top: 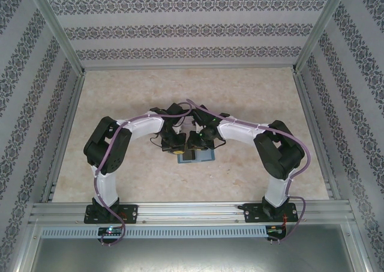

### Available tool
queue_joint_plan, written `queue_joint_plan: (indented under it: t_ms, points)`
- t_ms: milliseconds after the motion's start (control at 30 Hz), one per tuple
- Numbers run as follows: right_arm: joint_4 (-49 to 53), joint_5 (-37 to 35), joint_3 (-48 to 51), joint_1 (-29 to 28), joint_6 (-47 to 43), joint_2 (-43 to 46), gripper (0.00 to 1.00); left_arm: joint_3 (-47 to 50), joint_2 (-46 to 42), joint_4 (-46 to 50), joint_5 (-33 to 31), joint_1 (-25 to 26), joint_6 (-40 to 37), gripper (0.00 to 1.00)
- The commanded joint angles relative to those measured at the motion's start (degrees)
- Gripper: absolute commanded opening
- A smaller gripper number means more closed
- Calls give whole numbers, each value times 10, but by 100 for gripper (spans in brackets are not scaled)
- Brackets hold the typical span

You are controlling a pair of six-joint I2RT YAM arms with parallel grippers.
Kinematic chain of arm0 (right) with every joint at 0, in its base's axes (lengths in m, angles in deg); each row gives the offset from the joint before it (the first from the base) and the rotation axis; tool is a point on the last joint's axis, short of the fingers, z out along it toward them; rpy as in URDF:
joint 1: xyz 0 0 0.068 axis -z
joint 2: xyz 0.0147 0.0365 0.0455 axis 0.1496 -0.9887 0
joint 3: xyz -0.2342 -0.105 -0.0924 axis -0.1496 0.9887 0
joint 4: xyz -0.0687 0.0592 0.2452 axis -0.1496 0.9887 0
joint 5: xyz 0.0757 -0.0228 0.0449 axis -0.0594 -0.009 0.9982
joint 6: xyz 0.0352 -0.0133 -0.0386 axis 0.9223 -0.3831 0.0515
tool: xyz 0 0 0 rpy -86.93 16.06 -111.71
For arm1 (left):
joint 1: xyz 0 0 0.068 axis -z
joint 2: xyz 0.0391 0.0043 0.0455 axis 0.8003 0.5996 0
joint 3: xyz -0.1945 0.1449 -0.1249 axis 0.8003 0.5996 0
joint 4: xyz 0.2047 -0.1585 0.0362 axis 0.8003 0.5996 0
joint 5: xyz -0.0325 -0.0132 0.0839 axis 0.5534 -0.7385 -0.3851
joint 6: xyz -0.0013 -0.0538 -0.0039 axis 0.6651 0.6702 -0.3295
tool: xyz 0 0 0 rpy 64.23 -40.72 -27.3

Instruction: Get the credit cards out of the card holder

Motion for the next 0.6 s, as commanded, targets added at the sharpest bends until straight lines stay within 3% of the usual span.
queue_joint_plan:
  t_ms: [0,567]
  points:
    - [-18,15,8,8,8,-8,26,12,25,20,-19,4,0,0]
    - [30,-27,1,4,-25,-34,28,16,30,30,-27,4,-3,0]
